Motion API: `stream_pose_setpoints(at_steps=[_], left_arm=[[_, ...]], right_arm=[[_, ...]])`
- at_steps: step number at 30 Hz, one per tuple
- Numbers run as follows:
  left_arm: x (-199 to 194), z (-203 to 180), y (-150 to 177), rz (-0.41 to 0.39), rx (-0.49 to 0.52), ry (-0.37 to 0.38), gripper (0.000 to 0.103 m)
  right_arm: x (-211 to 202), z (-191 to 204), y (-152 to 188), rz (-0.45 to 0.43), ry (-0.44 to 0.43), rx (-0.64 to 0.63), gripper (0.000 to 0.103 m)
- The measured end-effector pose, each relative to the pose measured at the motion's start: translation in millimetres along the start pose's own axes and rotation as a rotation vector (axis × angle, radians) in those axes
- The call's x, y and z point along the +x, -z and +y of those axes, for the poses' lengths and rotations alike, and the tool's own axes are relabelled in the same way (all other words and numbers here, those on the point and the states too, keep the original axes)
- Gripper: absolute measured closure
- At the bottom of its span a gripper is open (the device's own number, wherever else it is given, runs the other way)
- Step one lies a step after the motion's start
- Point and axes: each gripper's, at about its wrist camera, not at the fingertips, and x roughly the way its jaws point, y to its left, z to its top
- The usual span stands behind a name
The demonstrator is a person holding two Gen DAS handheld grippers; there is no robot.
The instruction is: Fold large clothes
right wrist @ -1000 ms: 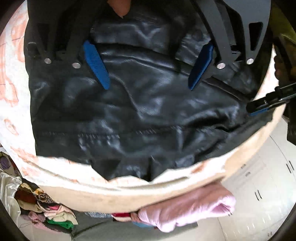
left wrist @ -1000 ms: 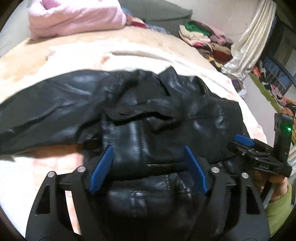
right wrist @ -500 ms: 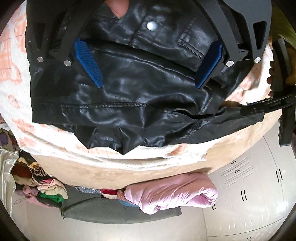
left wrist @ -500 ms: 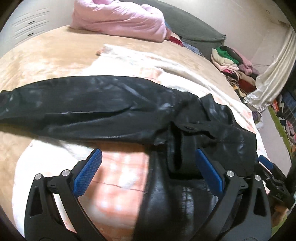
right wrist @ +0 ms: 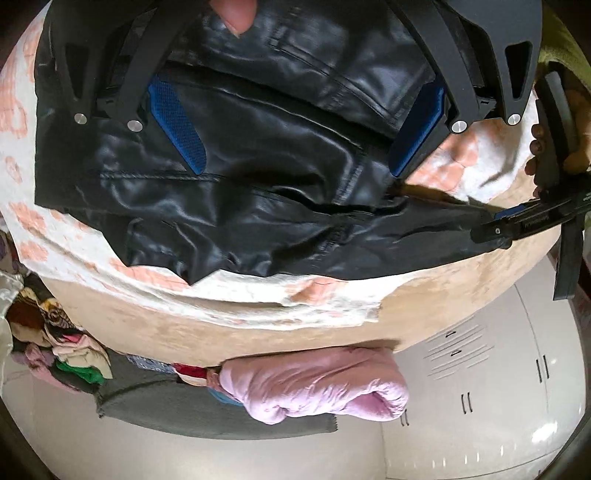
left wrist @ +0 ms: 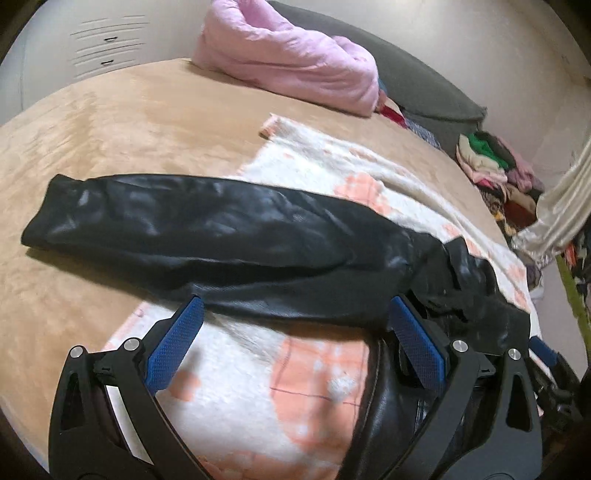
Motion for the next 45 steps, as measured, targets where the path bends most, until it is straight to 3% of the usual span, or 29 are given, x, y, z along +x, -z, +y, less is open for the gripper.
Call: stream_pose_setpoints(at_steps=[18, 26, 32, 35, 39, 40, 43, 44, 45], left_arm=[[-18.7, 69.4, -22.0, -0.081, -0.186, -0.1, 0.009], [-13.8, 109.6, -25.4, -0.077, -0.319, -0.125, 0.009], [6.5, 141.6, -21.8, -0.03, -0.43, -0.145, 0.009], [15.9, 156.2, -20.6, -0.012, -0.496, -0.091, 0.009], [21.0, 165.7, -24.9, -0.051, -0.533, -0.048, 0.01], [22.6, 164.4, -26.0, -0.061, -0.524, -0.042, 0.013], [27.8, 152.0, -28.8, -0.056, -0.458, -0.089, 0.069], [29.7, 149.7, -29.7, -0.057, -0.449, -0.084, 0.081], [29.2, 147.4, -29.5, -0.068, -0.452, -0.058, 0.086]], right_arm=[[33.8, 86.3, -31.7, 0.019, -0.088, -0.086, 0.004], [49.9, 106.9, -33.9, 0.043, -0.109, -0.092, 0.004], [53.5, 100.6, -23.4, 0.064, -0.112, -0.065, 0.004], [53.3, 96.5, -19.3, 0.066, -0.104, -0.065, 0.004], [53.9, 88.2, -14.6, 0.076, -0.091, -0.039, 0.004], [53.0, 86.5, -13.6, 0.077, -0.092, -0.032, 0.004], [46.2, 82.7, -9.8, 0.068, -0.083, -0.028, 0.004], [42.4, 80.9, -8.4, 0.061, -0.077, -0.029, 0.004], [39.3, 78.8, -7.6, 0.056, -0.07, -0.028, 0.004]])
